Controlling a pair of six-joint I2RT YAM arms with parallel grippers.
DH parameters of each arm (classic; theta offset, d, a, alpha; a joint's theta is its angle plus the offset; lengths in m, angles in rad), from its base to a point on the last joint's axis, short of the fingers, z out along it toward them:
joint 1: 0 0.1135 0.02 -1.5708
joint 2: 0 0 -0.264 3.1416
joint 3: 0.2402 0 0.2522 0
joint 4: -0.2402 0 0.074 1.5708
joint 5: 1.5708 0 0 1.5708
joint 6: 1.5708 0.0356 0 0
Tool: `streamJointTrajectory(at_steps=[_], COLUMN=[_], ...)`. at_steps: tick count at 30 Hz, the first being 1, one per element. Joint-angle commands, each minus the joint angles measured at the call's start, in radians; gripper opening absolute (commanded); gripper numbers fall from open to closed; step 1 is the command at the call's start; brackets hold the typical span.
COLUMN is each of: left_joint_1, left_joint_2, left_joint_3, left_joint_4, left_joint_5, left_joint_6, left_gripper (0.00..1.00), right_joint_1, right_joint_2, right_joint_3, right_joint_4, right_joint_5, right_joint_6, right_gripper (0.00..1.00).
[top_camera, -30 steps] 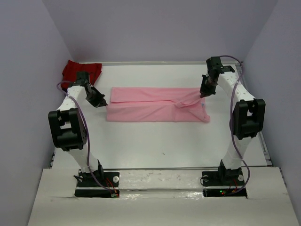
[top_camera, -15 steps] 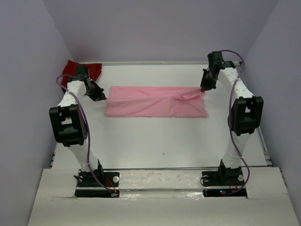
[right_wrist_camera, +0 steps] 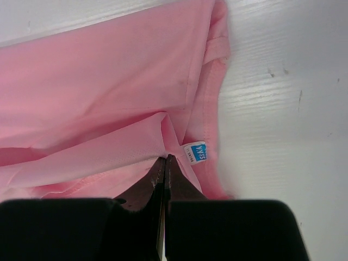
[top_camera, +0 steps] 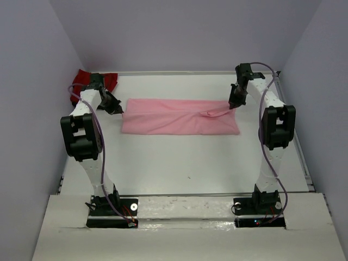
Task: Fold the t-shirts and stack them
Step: Fold the other side of the tshirt into a rectangle
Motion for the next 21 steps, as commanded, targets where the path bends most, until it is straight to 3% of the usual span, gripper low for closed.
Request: streamJointTrajectory(at_steps=[1, 9, 21], left_joint_1=[0.007, -0.007, -0.028], left_joint_2=[0.028, 0.125, 0.168], left_joint_3=[0.090, 0.193, 0.193], left_joint_4=[0.000, -0.002, 0.047], left_joint_5=[-0.021, -0.024, -0.012], left_joint_6=[0.037, 0.060, 0.053], left_gripper=[0.00, 0.00, 0.03], right_joint_1=[-0.009, -0.009, -0.009], right_joint_2=[0.017, 0.067, 0.104], right_joint_3=[0.041, 0.059, 0.082], right_joint_4=[0.042, 0.073, 0.111], right_joint_5=[0.007, -0.004, 0.013], right_joint_6=[-0.020, -0.023, -0.017], right_gripper=[0.00, 0.00, 0.00])
